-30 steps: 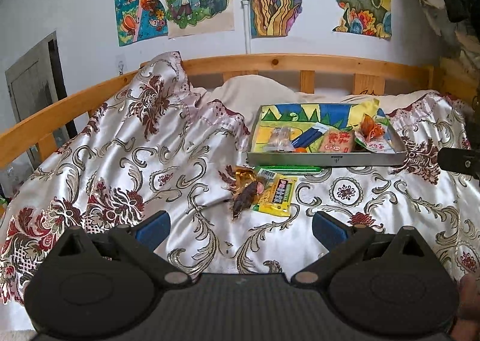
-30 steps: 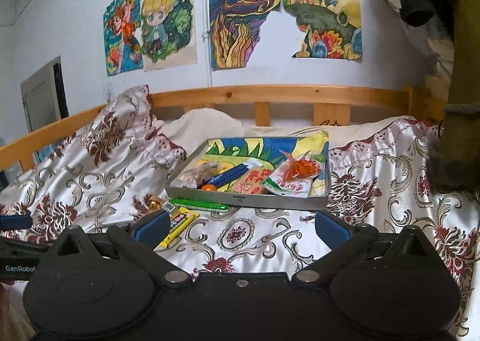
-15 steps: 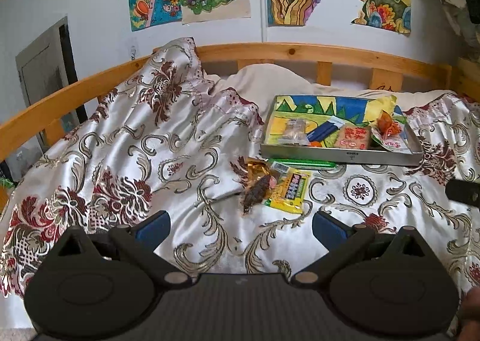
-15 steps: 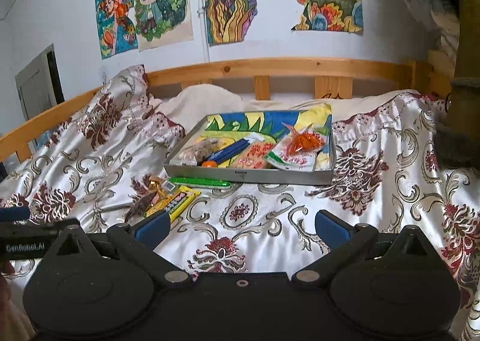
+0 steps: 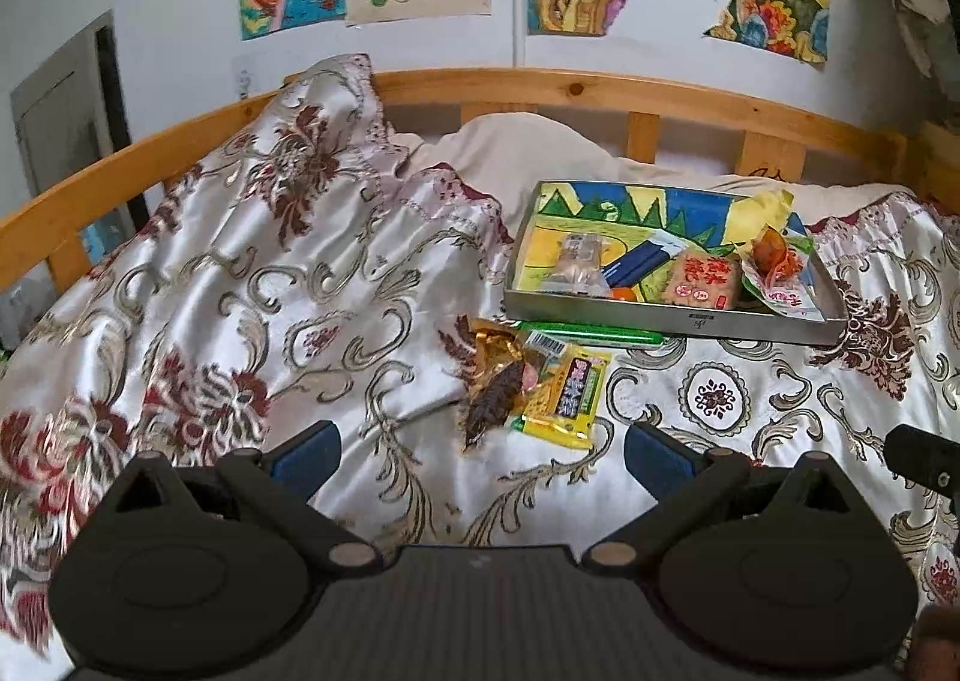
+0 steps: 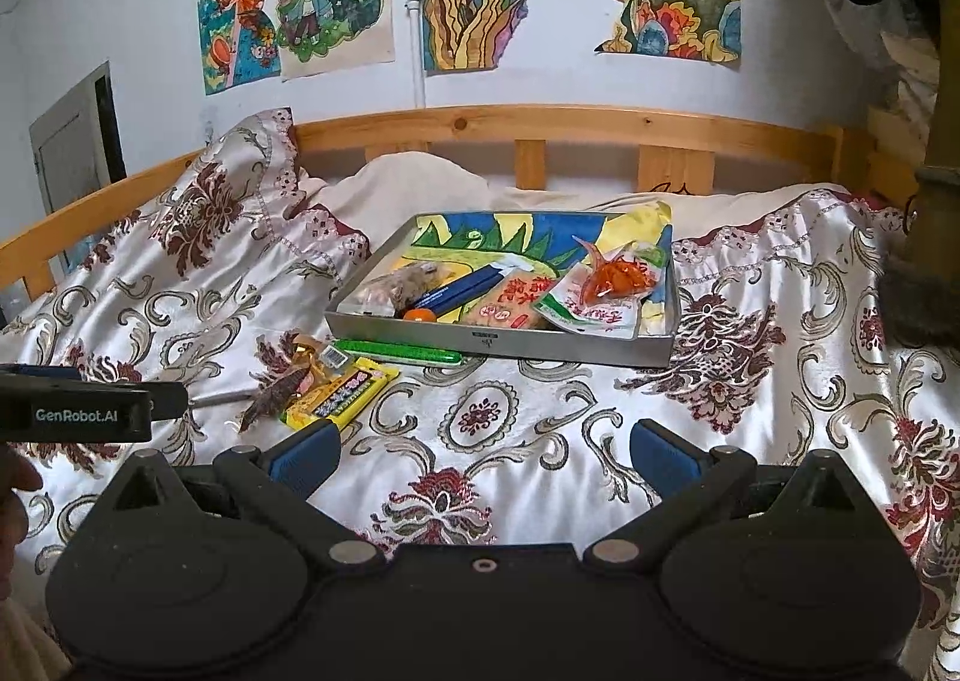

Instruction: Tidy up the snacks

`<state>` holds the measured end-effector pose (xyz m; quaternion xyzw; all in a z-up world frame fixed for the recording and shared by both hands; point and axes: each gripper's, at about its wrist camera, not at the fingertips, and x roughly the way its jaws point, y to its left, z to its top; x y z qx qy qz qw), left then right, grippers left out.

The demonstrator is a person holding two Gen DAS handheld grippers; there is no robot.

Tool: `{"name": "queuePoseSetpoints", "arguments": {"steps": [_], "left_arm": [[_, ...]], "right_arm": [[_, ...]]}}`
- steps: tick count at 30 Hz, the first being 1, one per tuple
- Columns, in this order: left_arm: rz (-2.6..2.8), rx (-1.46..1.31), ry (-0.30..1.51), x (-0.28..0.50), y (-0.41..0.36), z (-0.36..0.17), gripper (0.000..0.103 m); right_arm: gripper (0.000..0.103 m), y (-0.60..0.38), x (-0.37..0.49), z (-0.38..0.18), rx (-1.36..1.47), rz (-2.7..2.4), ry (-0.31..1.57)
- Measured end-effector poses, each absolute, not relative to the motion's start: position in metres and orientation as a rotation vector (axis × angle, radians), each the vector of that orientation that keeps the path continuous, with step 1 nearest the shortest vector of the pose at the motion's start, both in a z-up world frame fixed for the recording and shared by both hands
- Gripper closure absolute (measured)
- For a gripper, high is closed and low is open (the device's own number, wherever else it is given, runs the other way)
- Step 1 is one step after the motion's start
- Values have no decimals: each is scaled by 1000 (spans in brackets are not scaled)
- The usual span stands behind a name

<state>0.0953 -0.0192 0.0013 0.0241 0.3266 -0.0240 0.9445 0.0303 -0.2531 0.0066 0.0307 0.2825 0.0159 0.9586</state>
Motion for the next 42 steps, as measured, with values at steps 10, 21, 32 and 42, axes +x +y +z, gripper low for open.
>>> {"name": "queuePoseSetpoints", "arguments": {"steps": [10, 21, 32, 42], "left_arm": [[-133, 138, 782, 142, -20, -22, 1], [-49, 119, 857, 189, -6, -46, 1], [-160, 81, 796, 212, 1, -50, 1], [-237, 37, 828, 241, 22, -63, 1]], "right_arm": [[1, -243, 57, -1, 25, 62, 599], [1, -211, 101, -34, -80, 136, 670], [1, -183, 130, -59, -137, 219, 672], [1, -156, 156, -82, -151, 274, 664]]}}
